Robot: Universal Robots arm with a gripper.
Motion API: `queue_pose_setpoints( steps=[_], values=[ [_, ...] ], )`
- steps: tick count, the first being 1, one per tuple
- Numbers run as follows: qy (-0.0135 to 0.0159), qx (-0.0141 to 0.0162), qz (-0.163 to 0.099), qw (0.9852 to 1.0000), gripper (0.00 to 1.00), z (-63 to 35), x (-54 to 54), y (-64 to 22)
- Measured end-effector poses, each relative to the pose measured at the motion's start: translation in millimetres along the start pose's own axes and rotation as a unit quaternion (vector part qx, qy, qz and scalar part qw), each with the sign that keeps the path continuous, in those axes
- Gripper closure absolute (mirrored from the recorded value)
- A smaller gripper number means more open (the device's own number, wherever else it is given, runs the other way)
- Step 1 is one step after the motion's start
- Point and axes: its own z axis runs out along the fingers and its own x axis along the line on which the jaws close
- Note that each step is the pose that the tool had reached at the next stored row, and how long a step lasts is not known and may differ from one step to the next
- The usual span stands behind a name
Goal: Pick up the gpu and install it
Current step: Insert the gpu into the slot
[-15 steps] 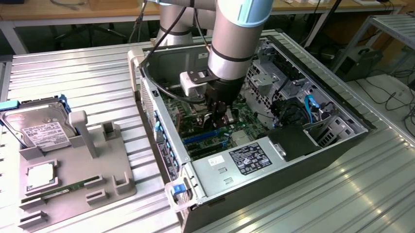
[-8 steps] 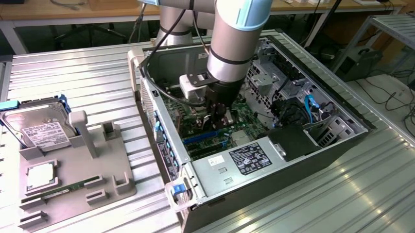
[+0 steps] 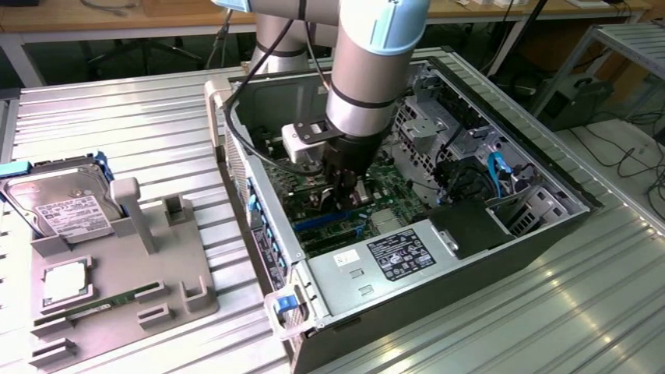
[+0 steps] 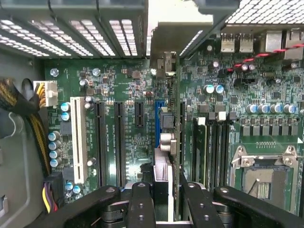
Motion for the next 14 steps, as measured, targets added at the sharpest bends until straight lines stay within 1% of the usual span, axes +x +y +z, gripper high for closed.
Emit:
queue_pose_setpoints(
  steps=[14],
  values=[
    [-0.0001,-0.0003,0.000,1.0000,0.72,1.7,3.5,2.6]
  ],
)
